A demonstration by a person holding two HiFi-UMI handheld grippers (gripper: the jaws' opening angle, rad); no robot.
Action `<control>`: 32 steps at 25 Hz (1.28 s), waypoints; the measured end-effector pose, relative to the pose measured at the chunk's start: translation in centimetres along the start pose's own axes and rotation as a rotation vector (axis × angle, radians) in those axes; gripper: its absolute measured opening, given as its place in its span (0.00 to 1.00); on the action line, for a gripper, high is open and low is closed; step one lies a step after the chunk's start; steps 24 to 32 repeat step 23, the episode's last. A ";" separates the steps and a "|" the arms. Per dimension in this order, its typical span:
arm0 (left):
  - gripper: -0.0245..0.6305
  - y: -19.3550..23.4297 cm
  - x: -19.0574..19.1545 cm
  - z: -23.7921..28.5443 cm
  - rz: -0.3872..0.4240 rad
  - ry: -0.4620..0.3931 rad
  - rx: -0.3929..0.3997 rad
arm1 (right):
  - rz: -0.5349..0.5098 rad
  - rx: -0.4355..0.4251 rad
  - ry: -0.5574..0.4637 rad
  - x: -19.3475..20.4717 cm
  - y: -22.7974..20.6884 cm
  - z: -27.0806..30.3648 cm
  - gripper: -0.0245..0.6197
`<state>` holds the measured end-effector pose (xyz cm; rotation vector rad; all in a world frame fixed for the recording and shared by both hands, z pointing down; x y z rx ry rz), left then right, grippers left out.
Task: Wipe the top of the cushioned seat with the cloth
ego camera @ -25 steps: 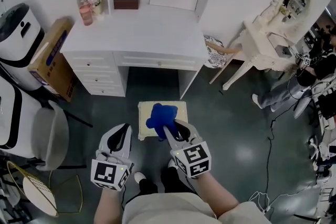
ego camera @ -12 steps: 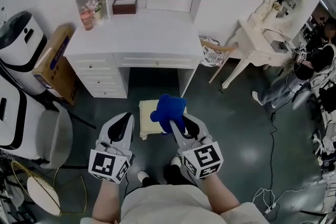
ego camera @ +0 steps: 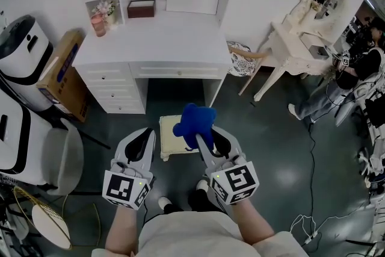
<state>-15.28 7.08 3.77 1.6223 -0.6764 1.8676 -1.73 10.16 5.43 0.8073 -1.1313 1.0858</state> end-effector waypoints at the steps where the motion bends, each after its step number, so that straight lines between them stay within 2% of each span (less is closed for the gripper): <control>1: 0.04 0.1 0.0 0.0 0.001 -0.001 0.002 | -0.003 0.001 -0.002 -0.1 0.0 0.1 0.19; 32: 0.04 2.5 0.2 0.0 0.000 -0.007 0.011 | -0.006 0.016 -0.018 -1.1 1.3 2.3 0.19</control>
Point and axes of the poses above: the fingertips, and each gripper's own axes: z forward along the fingers, y to its left, x out of its underside, the point moved 1 cm from there along -z, backward along the fingers, and after that the axes turned 8 degrees about y, right-handed, at the moved point
